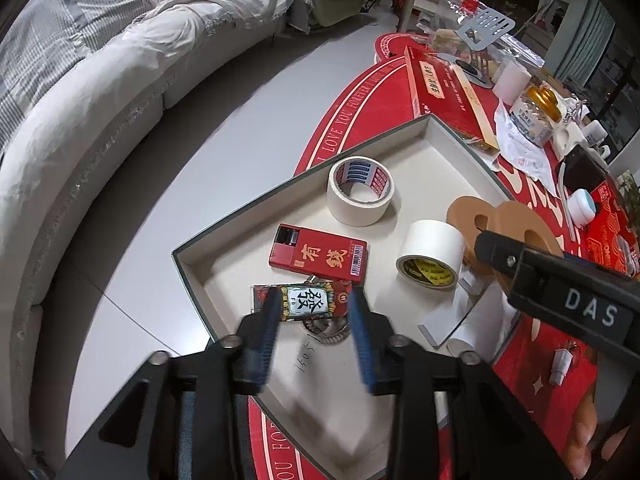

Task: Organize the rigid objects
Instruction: 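Lower the cork ring into the tray and open the right tool, then move the left tool toward the white plug while the right tool moves toward the hose clamp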

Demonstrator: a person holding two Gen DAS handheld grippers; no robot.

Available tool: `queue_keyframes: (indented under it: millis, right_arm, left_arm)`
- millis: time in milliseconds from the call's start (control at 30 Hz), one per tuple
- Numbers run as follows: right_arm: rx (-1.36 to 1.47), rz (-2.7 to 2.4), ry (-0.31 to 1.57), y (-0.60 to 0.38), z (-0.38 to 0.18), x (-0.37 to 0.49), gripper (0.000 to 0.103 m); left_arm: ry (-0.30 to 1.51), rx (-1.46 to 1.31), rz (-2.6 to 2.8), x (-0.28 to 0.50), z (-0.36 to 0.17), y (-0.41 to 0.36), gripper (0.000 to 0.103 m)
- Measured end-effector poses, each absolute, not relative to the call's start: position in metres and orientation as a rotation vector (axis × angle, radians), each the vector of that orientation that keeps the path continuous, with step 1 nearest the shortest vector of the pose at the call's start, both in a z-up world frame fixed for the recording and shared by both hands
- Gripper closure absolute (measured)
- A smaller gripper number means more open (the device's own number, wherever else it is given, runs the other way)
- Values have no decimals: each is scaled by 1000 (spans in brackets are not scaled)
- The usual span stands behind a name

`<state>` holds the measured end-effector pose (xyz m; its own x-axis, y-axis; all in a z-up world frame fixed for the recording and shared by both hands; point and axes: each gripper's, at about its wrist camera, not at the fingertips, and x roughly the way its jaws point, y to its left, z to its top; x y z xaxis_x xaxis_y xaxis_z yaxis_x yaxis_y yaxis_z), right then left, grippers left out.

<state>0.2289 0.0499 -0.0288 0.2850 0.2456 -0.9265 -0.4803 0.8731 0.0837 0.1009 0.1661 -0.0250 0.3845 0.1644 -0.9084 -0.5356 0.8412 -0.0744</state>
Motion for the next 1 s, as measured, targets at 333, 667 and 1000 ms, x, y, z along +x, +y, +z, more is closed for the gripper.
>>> queue_keyframes:
  millis: [333,667,1000]
  right_arm:
    - [-214,511,1179,45,-23,224,0]
    - [-136,568,1177,36,-10,215,0]
    - [-83,595,1251,11,-6,193,0]
  left_arm:
    - [1100,-404,516,97,-26,174,0]
    - [1078,-429,493,89,-15,175,0]
    - [1062,-404,499,75,-3,163,0]
